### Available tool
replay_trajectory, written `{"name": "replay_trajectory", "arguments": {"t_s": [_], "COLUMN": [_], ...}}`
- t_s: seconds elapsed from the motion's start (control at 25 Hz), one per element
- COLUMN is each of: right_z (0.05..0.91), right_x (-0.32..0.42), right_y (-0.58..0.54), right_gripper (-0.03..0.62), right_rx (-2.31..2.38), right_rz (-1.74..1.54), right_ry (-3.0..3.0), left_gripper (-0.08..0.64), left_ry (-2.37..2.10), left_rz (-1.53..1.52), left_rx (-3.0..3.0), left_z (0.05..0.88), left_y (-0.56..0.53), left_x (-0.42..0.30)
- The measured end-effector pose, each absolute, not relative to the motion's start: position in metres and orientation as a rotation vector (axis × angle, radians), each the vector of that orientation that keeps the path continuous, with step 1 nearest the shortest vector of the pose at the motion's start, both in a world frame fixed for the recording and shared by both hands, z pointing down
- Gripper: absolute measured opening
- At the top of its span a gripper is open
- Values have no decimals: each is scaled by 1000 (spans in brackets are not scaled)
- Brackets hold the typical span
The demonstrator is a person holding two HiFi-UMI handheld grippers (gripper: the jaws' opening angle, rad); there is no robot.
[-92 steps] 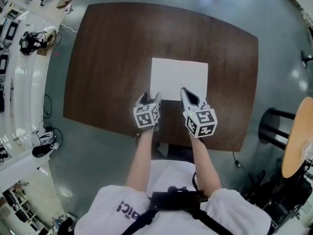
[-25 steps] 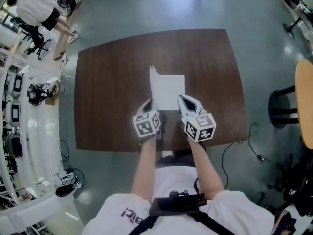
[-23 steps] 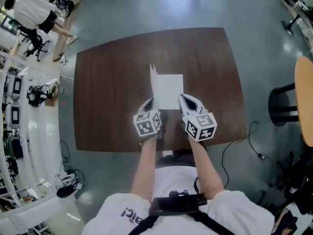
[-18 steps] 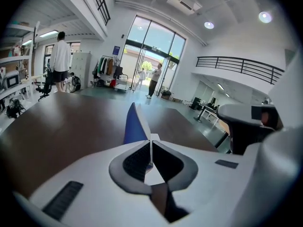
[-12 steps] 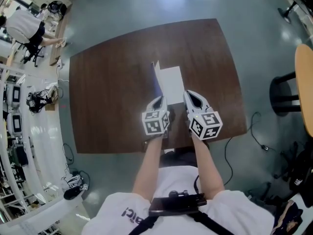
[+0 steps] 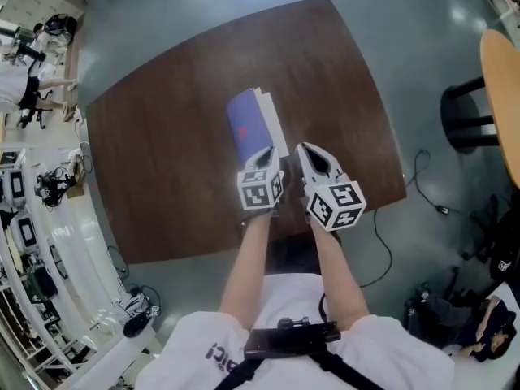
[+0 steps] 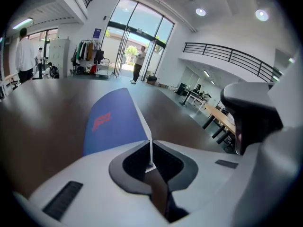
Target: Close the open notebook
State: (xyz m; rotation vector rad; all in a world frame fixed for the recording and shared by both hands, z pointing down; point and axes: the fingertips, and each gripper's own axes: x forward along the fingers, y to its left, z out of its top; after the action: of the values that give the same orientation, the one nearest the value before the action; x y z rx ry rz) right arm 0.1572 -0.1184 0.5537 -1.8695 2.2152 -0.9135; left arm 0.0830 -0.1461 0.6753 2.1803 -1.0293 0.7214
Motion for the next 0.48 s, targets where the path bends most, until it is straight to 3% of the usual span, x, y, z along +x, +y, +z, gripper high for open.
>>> {"name": "replay_trajectory", "arguments": {"t_s": [0.48], "right_z": [587], "right_x": [176], "right_y": [-102], "right_gripper": [3], "right_rx": [-1915], "right_rz": [-989], "right_ry": [2150], "left_gripper": [26], "left_ry": [-905], "left_rz": [847], "left_rx": [2102], "left_z": [741], "left_y": [-140], "left_x": [110]}}
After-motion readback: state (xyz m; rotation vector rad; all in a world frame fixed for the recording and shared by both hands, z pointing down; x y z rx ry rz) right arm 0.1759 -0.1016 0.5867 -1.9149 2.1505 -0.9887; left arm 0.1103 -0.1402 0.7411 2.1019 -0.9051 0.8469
